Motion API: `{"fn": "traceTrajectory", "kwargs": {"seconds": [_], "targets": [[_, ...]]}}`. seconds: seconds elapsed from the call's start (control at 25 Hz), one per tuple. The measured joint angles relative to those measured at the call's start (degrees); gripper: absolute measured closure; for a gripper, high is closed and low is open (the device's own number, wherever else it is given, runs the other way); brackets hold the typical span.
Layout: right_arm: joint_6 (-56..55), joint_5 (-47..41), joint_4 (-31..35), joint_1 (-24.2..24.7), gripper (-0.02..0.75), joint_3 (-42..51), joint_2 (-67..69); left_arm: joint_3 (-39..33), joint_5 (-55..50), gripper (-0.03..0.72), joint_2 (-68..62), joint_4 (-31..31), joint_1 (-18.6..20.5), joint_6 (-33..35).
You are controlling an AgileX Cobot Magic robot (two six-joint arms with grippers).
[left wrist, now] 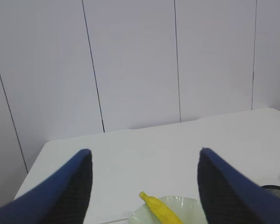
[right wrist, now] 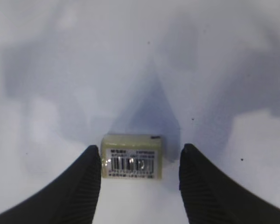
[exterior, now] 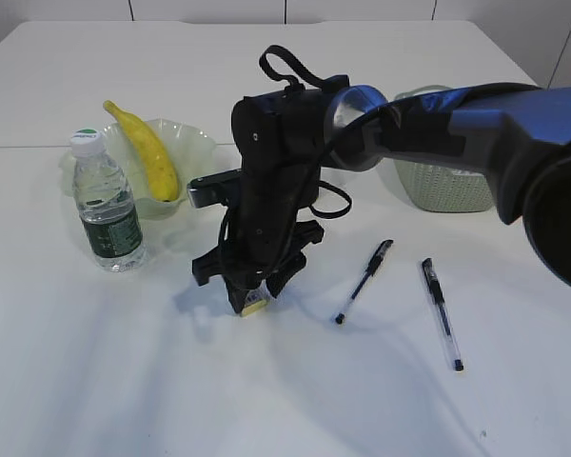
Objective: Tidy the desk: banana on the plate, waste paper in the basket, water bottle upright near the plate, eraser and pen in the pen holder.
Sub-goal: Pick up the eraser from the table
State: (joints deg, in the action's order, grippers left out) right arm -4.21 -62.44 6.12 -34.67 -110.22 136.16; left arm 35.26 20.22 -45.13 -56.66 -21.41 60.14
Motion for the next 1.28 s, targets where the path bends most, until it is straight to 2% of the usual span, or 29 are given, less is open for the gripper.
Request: {"fn": "traceTrajectory", "kwargs": {"seconds": [0.64, 1.28], "targets": [[-0.1, 0.1, -4.8, 0.0, 0.337, 0.0, 0.0, 0.0, 0.0, 0.189, 0.0, 0.0, 0.0, 0.0], [0.2, 0.3, -2.3, 0.0, 0.337, 0.0, 0.0, 0.0, 0.0, 0.199, 0.0, 0.0, 0.0, 0.0]]}}
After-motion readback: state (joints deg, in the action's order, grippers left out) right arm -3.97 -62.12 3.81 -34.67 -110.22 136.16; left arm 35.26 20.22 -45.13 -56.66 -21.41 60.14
